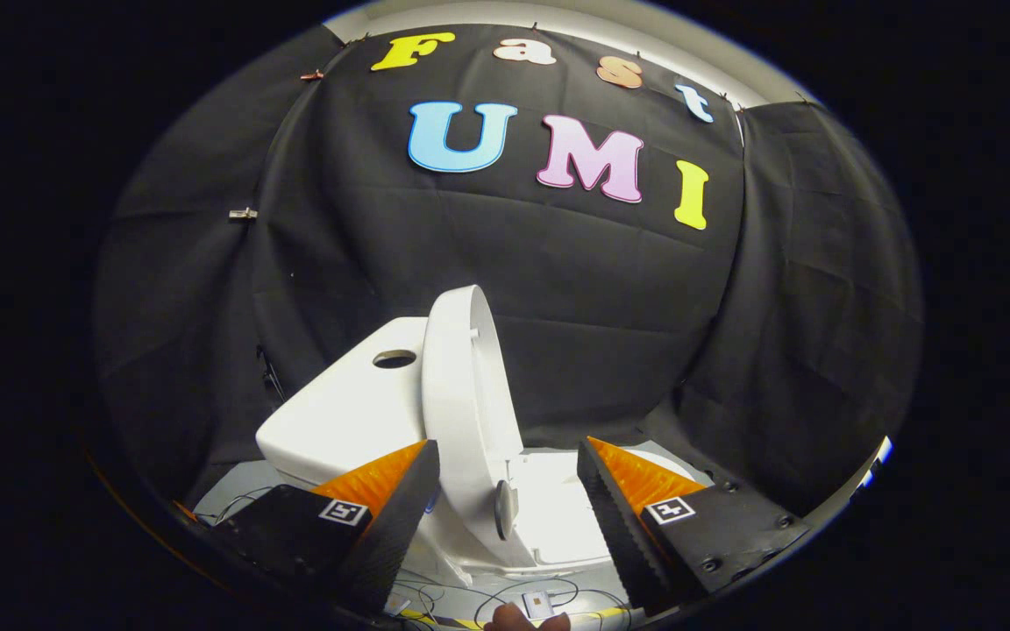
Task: Open the toilet lid.
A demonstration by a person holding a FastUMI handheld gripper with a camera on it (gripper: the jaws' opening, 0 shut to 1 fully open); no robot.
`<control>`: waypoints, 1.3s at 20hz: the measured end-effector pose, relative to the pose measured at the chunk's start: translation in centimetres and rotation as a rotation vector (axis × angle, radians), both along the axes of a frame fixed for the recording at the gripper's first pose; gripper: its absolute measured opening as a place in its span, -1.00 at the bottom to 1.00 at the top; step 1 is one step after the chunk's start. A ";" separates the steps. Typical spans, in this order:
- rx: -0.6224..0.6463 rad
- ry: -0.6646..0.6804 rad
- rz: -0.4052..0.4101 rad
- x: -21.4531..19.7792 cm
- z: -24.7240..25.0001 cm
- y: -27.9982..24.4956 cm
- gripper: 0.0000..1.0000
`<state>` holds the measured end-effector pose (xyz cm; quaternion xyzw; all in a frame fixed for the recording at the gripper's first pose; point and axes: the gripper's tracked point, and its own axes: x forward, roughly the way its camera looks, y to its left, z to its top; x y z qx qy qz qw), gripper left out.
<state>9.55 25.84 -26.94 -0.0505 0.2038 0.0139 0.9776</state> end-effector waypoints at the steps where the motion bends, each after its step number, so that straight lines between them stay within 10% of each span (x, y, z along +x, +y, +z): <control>1: 0.000 -0.002 0.009 -0.1 0.6 -0.1 0.98; 26: 0.155 -0.218 0.045 -4.4 20.8 -9.7 0.97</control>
